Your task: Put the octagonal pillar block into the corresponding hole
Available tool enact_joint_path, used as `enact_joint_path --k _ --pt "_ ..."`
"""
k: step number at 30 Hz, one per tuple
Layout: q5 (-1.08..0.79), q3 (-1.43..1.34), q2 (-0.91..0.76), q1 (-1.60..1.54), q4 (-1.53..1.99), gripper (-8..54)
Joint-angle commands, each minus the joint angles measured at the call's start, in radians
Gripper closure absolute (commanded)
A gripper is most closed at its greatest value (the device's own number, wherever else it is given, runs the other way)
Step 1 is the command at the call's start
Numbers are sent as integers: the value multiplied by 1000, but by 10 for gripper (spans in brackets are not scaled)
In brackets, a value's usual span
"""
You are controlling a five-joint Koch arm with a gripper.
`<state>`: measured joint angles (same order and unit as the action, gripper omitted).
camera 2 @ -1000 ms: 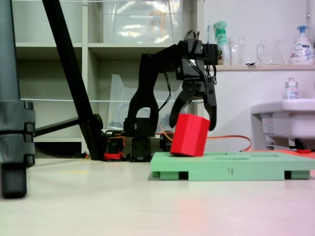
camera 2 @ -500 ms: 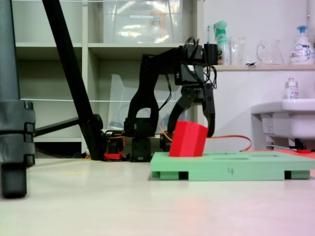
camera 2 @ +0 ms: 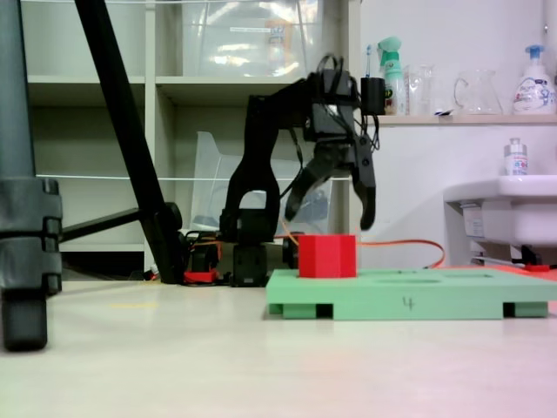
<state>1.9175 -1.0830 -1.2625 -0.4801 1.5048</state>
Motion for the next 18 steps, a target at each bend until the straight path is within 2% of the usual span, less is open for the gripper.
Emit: enact_joint_path --k 1,3,4,5,7,9,12,15,17,18 --pt "-94 35 -138 -3 29 -65" --pt "-209 32 -236 -6 28 -64" --pt "-350 21 -293 3 28 -64" --pt "-597 -12 -364 34 25 -64" --pt "-896 -117 -465 60 -28 -63" --pt "-1189 -310 -614 72 -258 -55" --pt "-1457 -612 -769 117 -601 -9" --pt "-1643 -927 -917 146 -897 -8" --pt "-1818 -1190 -1008 207 -1114 18" --pt "-1848 -1296 -1037 216 -1213 42"
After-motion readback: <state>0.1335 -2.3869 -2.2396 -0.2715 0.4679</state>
